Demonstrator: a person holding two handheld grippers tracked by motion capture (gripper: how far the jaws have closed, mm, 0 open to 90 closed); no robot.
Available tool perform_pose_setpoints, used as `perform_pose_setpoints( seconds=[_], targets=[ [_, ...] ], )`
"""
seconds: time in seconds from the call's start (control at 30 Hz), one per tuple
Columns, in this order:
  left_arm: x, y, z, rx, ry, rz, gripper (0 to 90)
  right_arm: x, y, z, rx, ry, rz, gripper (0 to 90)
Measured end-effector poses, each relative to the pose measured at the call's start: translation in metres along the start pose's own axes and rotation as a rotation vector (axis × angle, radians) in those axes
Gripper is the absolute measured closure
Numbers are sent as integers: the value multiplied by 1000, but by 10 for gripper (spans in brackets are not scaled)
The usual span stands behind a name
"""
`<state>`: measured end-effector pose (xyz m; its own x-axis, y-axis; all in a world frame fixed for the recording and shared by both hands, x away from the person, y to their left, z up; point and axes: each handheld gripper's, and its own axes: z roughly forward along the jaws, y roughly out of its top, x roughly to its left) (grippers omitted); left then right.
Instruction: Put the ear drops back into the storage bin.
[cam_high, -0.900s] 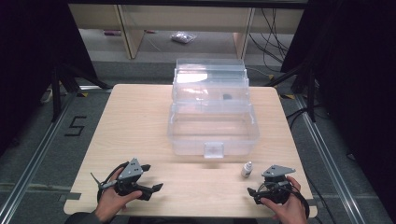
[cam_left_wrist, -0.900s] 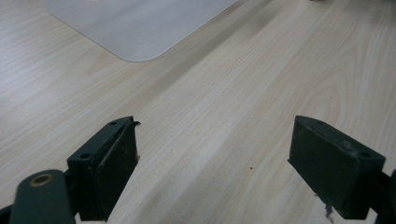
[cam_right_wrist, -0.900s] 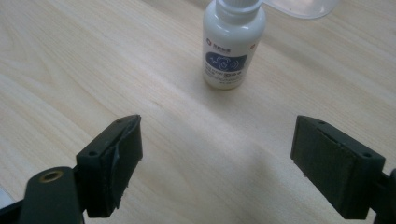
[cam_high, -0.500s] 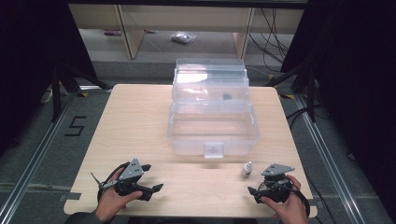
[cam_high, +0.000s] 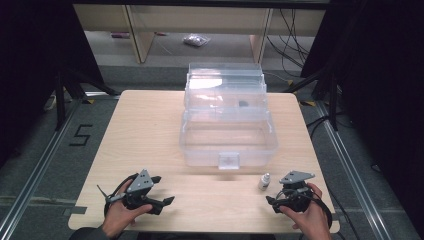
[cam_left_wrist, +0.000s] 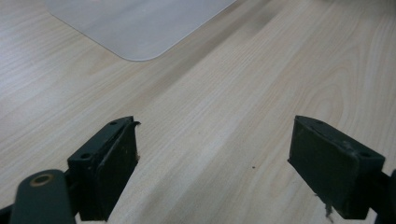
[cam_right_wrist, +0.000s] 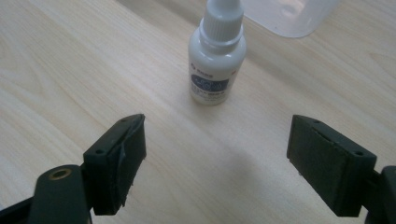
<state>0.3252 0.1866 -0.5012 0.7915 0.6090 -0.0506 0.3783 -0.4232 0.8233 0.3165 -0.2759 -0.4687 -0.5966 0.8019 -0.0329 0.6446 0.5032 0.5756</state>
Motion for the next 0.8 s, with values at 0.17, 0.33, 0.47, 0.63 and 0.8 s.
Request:
perform_pose_setpoints(
  seconds=[0.17, 0.33, 0.47, 0.63, 0.8],
  targets=[
    [1, 0, 0, 1, 2, 5, 148, 2, 5, 3, 19, 18, 3, 206],
    [1, 0, 0, -4, -2, 4, 148, 5, 7, 6, 33, 27, 7, 212],
    [0, 0, 1, -13, -4, -9, 148, 3, 12, 8, 27, 17, -24, 216],
    [1, 0, 0, -7, -5, -5, 148, 2, 20, 11, 33, 14, -47, 233],
    [1, 0, 0, -9, -4, -3, 148, 3, 26, 17, 42, 16, -58, 249]
  ],
)
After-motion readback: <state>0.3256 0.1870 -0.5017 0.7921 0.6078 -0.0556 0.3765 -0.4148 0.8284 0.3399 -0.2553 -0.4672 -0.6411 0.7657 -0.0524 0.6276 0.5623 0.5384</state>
